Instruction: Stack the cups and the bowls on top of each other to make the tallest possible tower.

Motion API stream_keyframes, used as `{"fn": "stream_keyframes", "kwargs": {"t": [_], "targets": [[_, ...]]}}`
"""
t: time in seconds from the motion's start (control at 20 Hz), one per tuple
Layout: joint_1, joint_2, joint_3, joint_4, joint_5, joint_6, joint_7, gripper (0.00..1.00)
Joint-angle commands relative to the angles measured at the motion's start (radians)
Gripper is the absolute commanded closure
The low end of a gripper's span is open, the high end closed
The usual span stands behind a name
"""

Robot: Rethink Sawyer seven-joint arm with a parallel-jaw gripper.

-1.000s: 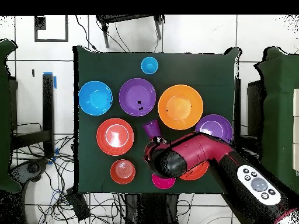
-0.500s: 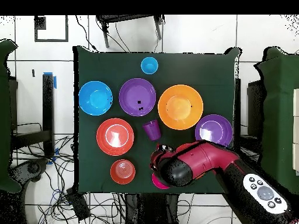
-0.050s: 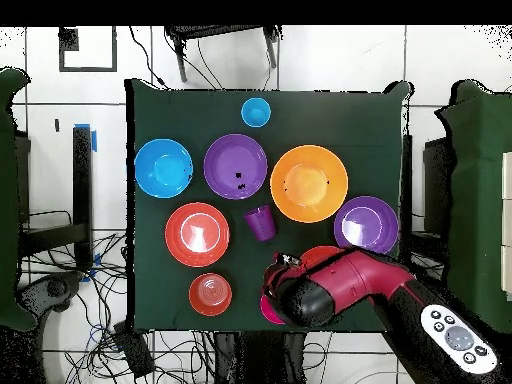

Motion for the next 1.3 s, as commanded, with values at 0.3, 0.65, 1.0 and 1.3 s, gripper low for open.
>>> {"fn": "stream_keyframes", "kwargs": {"t": [0.3,0.65,1.0,1.3], "targets": [[-0.051,0.066,0.001,0.041,-0.129,0.006,-0.155,0.0],[-0.041,0.091,0.018,0.024,-0.132,0.017,-0.158,0.0],[-0.068,0.106,0.015,0.033,-0.144,-0.001,-0.164,0.0],[-0.06,0.105,0.001,0.052,-0.166,-0.035,-0.114,0.0]]}}
